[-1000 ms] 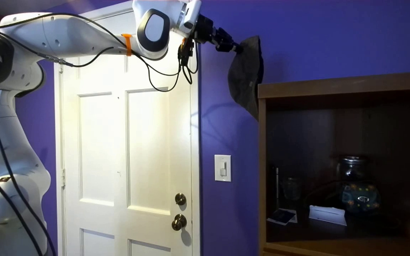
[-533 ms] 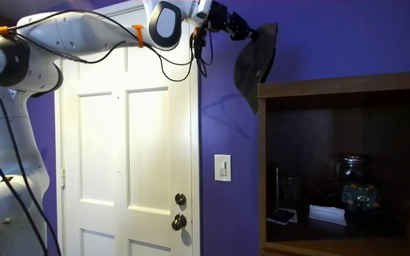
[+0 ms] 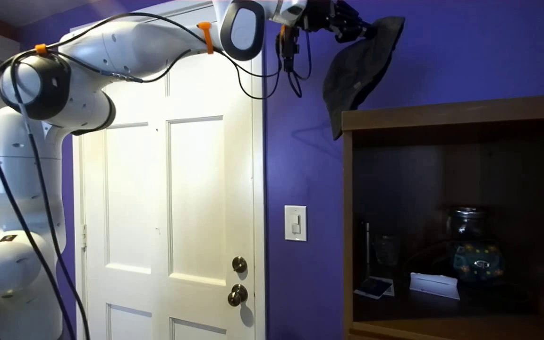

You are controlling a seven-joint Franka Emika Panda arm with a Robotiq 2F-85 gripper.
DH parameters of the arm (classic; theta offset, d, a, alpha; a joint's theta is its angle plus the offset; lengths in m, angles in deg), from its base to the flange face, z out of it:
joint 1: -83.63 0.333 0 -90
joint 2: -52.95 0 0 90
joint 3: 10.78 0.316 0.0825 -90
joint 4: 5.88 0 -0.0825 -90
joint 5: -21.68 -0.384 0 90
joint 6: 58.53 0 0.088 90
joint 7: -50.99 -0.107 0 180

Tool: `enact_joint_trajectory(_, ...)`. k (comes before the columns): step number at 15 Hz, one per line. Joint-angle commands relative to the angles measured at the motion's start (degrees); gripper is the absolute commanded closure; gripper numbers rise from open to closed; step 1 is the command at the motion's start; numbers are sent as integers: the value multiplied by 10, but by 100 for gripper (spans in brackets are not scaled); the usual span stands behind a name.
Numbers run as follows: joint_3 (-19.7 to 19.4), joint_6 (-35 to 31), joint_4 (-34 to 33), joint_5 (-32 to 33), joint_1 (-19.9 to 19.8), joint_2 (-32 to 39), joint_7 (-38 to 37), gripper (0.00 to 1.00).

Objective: Remove the hat from the door and put it on top of the cabinet on the right

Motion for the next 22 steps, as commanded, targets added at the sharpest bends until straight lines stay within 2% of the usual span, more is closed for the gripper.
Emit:
enact_joint_trajectory(1, -5, 42, -96, -81, -40, 77, 33, 99)
enact_joint_trajectory(5, 9, 80, -159, -112, -93, 134, 36, 99)
enact_joint_trajectory(9, 35, 101, -216, -109, -145, 178, 25, 99)
enact_joint_trajectory(13, 38, 5, -245, -66, -161, 221, -39, 99)
enact_joint_trajectory(15, 35, -9, -246, -44, -164, 229, -67, 99)
enact_joint_trajectory(16, 5, 2, -252, -47, -147, 238, -76, 99)
enact_joint_trajectory(17, 31, 0, -244, -17, -164, 232, -91, 99)
enact_joint_trajectory(18, 31, 3, -244, -3, -165, 235, -101, 99)
enact_joint_trajectory(19, 31, 0, -247, 15, -165, 238, -116, 70)
enact_joint_trajectory(20, 35, 10, -249, 28, -168, 237, -128, 69)
enact_joint_trajectory(22, 38, 13, -257, 52, -169, 236, -159, 56)
